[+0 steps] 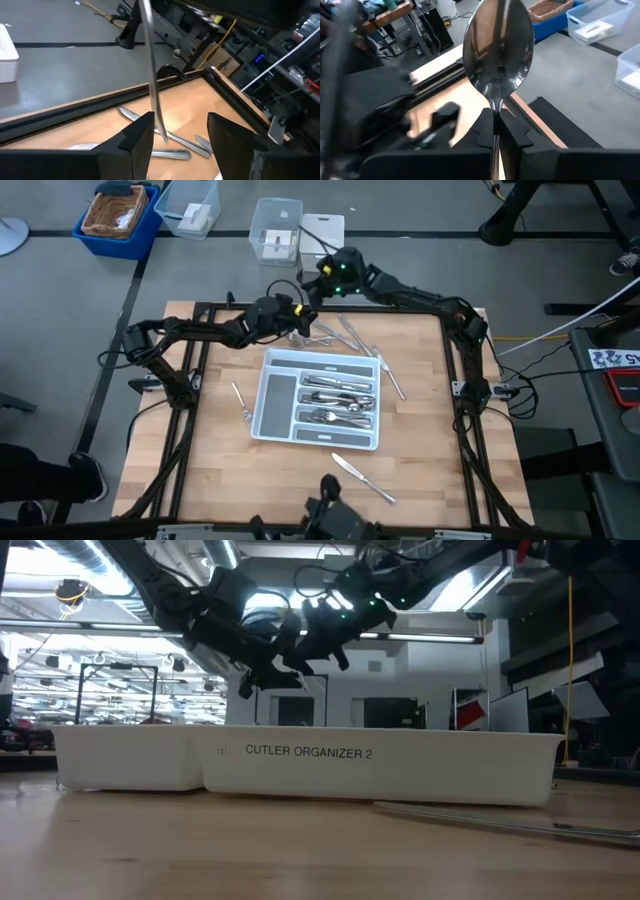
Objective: Sort silverware
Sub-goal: Put the spoon into the organizer tray, then put the knife into the organizer tray
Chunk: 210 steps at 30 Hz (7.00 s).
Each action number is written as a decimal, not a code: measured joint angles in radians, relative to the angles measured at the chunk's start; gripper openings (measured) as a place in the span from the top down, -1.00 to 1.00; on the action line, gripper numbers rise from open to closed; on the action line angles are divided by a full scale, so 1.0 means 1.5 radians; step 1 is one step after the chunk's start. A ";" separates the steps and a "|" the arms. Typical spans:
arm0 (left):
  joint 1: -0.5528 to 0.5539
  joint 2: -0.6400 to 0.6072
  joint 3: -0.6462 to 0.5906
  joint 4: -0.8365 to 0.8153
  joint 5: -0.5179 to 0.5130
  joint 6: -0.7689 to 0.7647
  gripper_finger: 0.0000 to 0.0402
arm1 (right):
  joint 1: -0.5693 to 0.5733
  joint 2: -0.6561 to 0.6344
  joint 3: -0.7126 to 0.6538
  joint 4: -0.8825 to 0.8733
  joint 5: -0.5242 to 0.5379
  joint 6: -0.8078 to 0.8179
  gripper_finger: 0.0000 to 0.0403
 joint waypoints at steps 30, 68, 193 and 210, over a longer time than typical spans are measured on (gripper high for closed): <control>0.013 0.000 0.000 -0.015 -0.028 0.162 0.97 | 0.025 -0.002 0.001 0.021 -0.018 -0.002 0.95; -0.064 0.001 0.001 -0.028 0.192 0.170 1.00 | -0.093 -0.126 0.001 -0.445 -0.206 -0.149 0.47; -0.017 -0.070 0.000 -0.248 0.215 0.191 0.53 | -0.010 -0.039 -0.349 -0.238 0.216 -0.089 0.47; -0.017 -0.070 0.000 -0.251 0.215 0.193 0.53 | -0.010 -0.020 -0.349 -0.258 0.210 -0.090 0.89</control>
